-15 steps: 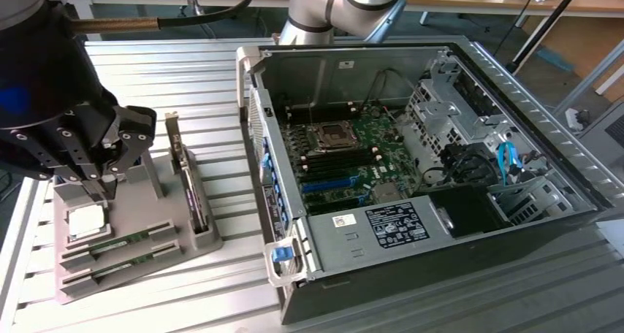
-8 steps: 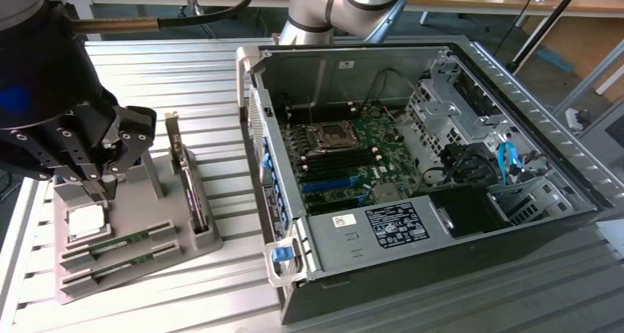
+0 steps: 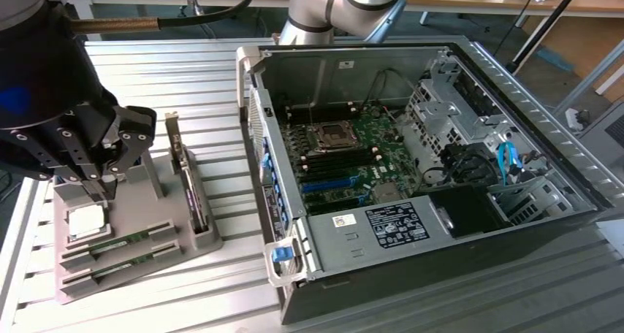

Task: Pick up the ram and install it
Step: 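Reach for the ram, then pick up the ram and move it above insertion slot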

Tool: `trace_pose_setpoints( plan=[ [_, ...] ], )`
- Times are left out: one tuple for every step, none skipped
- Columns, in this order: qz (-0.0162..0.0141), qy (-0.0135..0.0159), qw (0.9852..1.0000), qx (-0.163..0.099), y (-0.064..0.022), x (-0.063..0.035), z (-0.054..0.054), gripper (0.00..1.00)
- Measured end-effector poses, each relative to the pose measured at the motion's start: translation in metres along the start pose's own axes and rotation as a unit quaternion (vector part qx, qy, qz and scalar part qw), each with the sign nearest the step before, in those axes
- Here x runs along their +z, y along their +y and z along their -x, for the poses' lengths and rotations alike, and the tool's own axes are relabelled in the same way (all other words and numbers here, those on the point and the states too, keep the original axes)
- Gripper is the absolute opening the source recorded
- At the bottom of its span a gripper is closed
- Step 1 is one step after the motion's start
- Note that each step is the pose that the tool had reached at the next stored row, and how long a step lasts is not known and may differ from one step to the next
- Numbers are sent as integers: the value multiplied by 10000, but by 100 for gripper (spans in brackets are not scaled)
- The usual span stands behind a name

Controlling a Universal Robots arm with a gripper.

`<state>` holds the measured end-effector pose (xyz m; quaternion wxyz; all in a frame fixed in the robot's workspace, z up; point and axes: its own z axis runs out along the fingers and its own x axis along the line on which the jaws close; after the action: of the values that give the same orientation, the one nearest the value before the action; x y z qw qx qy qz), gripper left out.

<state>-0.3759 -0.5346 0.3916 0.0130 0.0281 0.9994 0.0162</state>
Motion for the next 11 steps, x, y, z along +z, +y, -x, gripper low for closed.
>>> trace_pose_setpoints(
  plan=[
    [0, 0, 10000, 0, 0, 0, 0, 11],
    [0, 0, 10000, 0, 0, 0, 0, 11],
    [0, 0, 10000, 0, 0, 0, 0, 11],
    [0, 0, 10000, 0, 0, 0, 0, 11],
    [0, 0, 10000, 1, 0, 0, 0, 11],
    [1, 0, 10000, -13, 0, 0, 0, 11],
    [3, 4, 9999, -119, 0, 0, -1, 11],
    [7, 9, 9996, -282, 0, 0, 0, 11],
    [11, 14, 9991, -426, 0, 1, 0, 11],
    [13, 17, 9987, -517, 0, 1, 0, 11],
    [16, 21, 9979, -647, 0, 2, 0, 11]
  ],
)
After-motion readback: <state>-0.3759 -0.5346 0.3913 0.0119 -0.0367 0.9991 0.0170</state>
